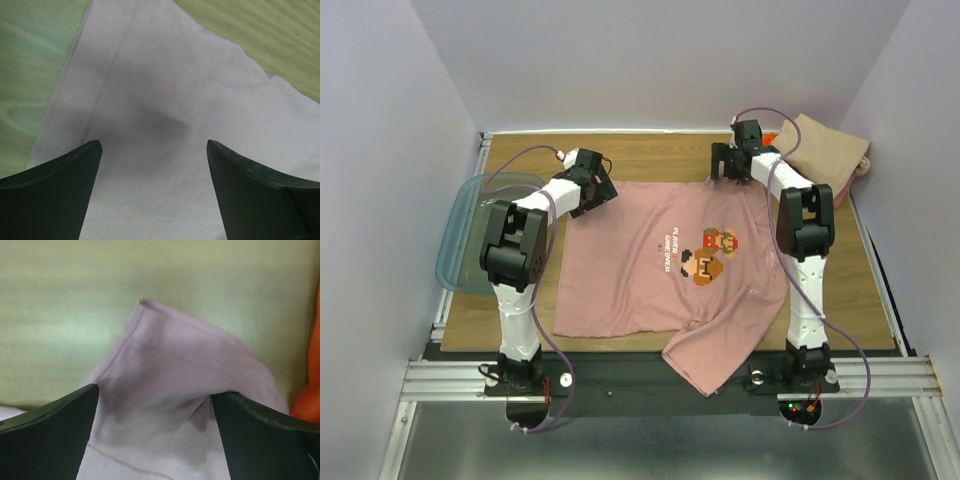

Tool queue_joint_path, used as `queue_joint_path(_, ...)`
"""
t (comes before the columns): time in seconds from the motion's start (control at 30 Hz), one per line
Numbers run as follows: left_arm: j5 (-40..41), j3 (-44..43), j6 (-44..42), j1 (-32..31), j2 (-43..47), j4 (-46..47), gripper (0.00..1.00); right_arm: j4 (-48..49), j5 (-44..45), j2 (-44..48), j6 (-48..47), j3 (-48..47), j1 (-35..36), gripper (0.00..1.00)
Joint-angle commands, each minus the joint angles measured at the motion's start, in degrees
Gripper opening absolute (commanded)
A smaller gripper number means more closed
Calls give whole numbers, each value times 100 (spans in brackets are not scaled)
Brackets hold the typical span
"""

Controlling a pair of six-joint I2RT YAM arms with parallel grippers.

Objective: Fold and stack the t-shirts
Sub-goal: Flatten the tshirt out

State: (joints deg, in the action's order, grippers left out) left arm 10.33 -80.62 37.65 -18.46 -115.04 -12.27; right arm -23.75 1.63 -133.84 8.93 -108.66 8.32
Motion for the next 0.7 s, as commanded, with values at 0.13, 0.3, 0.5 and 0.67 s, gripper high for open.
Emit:
queue_joint_path(0.13, -268, -814, -416, 404, -817, -336, 98, -174, -50, -1618, -1638, -1883, -14, 100)
queue_joint_path(0.3, -277, -1895, -548, 545, -1476, -776, 98, -157, -75, -2329, -2009, -2947, -23, 100)
queue_joint_path(0.5, -513, -2941, -645, 755, -2021, -1014, 98, 123, -23, -2630, -2167, -3530, -23, 100)
queue_joint_path(0.67, -725, -3302, -733, 826, -2092, -839, 98, 643, 5, -2455, -2369, -3513, -23, 100)
